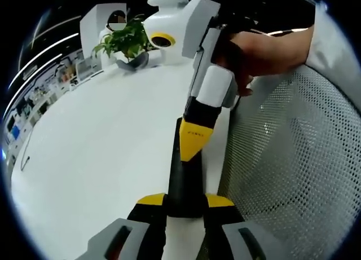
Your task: Press the specified remote control buttons in sequence, fully releasing each button before pressing the next.
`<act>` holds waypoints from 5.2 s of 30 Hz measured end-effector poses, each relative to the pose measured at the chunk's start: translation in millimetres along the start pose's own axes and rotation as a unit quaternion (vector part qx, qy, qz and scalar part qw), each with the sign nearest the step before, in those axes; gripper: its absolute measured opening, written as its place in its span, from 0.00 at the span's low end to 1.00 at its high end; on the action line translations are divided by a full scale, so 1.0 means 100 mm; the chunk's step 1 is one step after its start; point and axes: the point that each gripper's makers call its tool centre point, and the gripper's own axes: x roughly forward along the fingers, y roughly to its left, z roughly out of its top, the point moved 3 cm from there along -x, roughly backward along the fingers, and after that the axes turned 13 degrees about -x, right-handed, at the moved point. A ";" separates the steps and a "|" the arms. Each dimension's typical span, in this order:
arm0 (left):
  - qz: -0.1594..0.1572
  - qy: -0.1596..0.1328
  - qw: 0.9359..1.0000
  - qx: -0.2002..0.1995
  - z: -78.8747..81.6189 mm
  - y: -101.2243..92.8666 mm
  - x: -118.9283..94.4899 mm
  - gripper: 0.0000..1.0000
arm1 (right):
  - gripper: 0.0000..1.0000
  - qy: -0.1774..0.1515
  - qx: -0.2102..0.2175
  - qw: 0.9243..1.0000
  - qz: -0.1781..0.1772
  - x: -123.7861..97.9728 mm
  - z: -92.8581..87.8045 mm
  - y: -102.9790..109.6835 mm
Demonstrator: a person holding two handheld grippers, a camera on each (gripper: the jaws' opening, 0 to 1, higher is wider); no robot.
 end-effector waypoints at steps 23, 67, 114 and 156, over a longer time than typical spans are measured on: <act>0.004 -0.002 1.000 0.016 0.00 -0.02 -0.01 0.24 | 0.00 0.051 -0.018 0.998 -0.035 0.09 0.03 0.07; 0.016 0.017 1.000 0.008 0.06 0.10 0.03 0.23 | 0.50 -0.262 -0.133 0.859 -0.420 -1.33 0.22 -0.11; 0.089 0.110 0.976 0.166 0.96 2.28 0.20 0.23 | 0.54 -0.214 -0.127 0.875 -0.415 -1.18 0.14 -0.18; 0.171 0.025 0.984 -0.031 0.94 2.93 0.08 0.53 | 0.60 -0.265 -0.116 0.870 -0.400 -1.29 0.21 -0.13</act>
